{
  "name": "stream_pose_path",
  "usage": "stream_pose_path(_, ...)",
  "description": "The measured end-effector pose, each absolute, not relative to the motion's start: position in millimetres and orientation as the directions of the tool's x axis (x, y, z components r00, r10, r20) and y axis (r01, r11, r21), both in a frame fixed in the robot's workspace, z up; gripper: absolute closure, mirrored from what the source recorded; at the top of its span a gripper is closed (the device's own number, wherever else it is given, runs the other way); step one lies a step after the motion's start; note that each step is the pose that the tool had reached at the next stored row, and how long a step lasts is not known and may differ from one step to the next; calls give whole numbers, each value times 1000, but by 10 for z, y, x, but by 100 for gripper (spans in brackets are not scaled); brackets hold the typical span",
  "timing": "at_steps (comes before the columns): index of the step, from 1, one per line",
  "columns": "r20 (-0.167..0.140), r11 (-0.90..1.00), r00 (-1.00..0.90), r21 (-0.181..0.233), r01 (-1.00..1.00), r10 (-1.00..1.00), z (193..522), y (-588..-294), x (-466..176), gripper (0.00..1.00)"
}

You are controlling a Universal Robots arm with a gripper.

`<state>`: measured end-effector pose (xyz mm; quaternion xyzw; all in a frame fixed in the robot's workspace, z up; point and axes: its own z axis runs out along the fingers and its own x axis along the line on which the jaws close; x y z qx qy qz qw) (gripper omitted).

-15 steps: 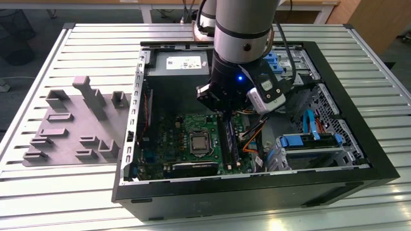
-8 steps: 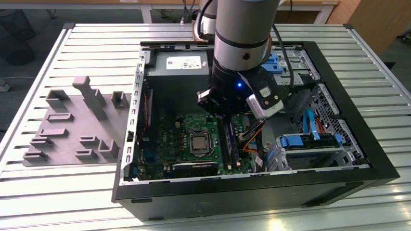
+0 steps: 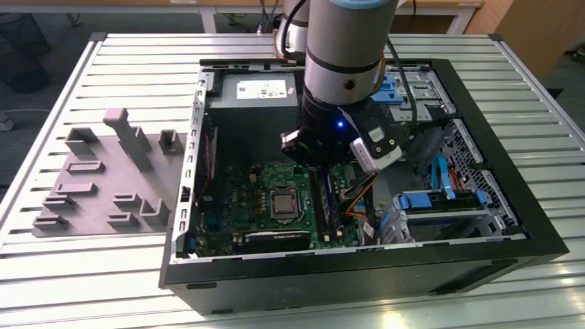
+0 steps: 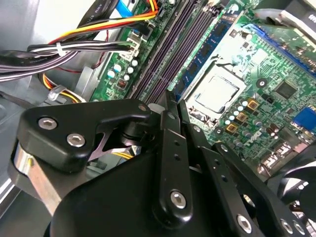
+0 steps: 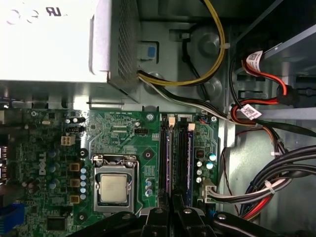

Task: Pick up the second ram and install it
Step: 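Insert the second ram into the second slot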

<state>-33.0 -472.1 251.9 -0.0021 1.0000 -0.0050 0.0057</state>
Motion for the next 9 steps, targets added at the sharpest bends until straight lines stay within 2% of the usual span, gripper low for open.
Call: stream_pose_path(9, -11, 1000, -1000, -10, -4, -4, 2356, -4721, -330, 86)
